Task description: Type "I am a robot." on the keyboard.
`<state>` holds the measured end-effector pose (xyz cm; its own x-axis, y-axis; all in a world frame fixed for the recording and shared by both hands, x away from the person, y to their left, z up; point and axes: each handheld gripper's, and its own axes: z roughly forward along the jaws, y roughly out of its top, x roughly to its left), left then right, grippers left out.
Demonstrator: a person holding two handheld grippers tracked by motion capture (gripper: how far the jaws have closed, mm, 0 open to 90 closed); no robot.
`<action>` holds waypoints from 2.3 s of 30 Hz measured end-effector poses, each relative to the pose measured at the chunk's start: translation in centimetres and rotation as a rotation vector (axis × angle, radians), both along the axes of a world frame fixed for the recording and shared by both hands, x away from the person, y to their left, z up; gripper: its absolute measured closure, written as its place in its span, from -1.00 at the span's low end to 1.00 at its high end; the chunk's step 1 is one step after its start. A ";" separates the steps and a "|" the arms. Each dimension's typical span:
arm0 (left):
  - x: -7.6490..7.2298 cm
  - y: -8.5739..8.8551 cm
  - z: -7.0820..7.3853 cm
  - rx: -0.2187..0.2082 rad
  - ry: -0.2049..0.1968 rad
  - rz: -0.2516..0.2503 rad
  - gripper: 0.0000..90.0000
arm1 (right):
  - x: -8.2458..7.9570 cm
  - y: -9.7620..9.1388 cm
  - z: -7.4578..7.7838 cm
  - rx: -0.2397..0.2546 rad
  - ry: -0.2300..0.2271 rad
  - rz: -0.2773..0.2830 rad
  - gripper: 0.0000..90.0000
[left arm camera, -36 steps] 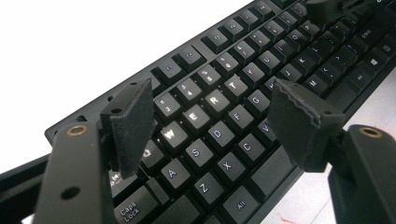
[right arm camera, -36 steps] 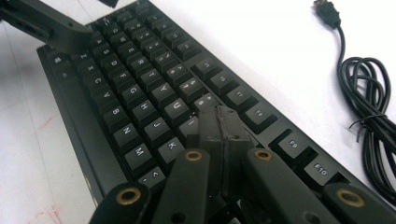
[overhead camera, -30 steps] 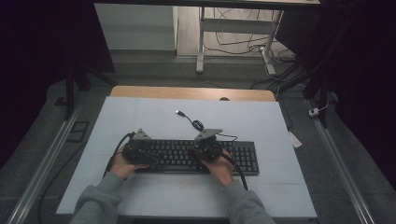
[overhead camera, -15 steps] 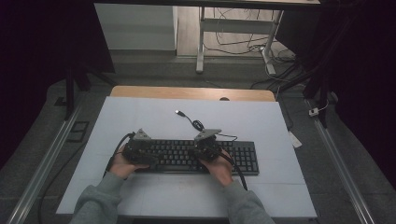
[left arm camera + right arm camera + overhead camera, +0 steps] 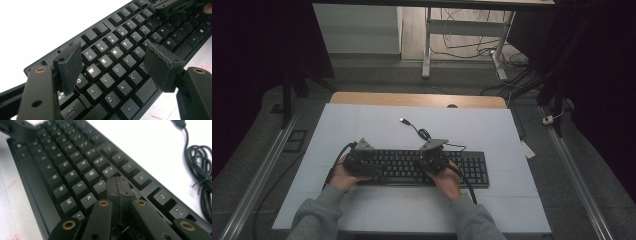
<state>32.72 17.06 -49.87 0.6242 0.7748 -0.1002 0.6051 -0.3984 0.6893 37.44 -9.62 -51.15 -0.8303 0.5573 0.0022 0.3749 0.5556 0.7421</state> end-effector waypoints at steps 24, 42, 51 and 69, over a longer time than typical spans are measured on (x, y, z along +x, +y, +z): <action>0.0 0.5 0.1 -0.010 -0.007 0.014 -0.30 | -2.3 -6.7 1.7 0.092 -0.035 -0.019 0.25; 0.0 0.6 0.2 -0.007 -0.018 0.021 -0.30 | -2.6 -7.8 1.5 0.100 -0.033 -0.024 0.15; 0.0 0.5 0.1 -0.004 -0.019 0.021 -0.30 | -2.6 -7.7 1.6 0.100 -0.035 -0.025 0.15; -0.7 -1.6 0.0 -0.002 -0.042 -0.064 0.30 | -2.5 -7.5 1.4 0.084 -0.031 -0.023 0.14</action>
<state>32.02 15.44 -49.86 0.6759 0.7332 -0.0745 0.5490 -0.4334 0.7146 34.92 -17.09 -49.79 -0.8177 0.5751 0.0241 0.3629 0.4825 0.7972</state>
